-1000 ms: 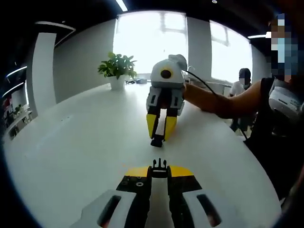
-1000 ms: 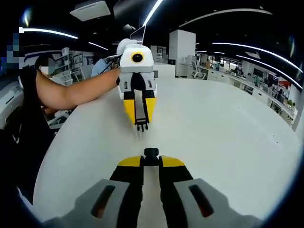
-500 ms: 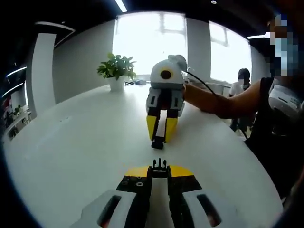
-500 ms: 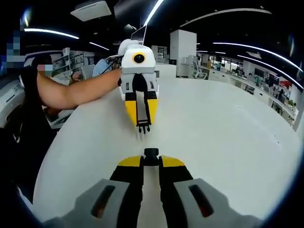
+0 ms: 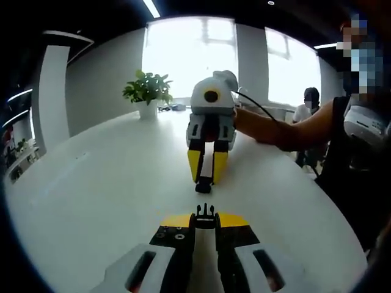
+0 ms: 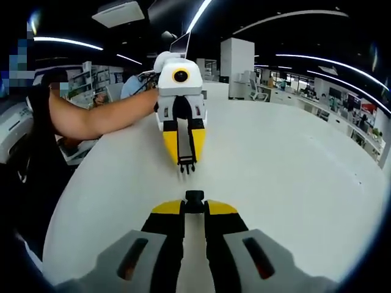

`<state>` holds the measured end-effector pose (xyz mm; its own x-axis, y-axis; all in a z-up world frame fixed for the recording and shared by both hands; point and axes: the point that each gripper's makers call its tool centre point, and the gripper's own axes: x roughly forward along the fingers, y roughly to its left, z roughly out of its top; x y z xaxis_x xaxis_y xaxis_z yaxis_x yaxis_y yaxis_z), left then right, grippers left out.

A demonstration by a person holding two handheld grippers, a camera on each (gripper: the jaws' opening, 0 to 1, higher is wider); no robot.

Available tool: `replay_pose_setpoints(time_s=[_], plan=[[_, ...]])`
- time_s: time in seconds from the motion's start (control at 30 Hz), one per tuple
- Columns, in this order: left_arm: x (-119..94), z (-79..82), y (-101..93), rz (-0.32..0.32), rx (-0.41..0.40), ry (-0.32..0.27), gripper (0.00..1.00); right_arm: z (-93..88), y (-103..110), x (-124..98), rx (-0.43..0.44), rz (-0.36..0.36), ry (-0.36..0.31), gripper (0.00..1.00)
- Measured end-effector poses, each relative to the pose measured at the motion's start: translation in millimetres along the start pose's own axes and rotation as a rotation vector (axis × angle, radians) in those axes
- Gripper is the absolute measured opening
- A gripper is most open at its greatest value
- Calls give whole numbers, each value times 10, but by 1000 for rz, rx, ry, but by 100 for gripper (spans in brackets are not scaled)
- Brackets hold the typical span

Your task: Snap the two parts of the plastic buckle together until the buckle closes and remains connected.

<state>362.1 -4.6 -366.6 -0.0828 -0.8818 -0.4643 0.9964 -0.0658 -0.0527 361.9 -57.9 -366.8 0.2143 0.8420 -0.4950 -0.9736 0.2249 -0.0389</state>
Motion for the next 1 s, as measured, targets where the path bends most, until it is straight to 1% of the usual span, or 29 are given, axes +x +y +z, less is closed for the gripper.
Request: replay_pose_setpoints(time_s=[0.13, 0.37, 0.67, 1.0], plan=[[-5, -12, 21, 13, 12, 15, 11, 5, 2, 0, -1, 0, 0, 11], [-6, -14, 16, 10, 1, 16, 11, 13, 2, 2, -1, -2, -3, 11], [14, 23, 3, 8, 1, -1, 11, 18, 13, 2, -2, 5, -7, 11], [39, 20, -18, 0, 1, 2, 11, 33, 25, 14, -2, 10, -15, 11]])
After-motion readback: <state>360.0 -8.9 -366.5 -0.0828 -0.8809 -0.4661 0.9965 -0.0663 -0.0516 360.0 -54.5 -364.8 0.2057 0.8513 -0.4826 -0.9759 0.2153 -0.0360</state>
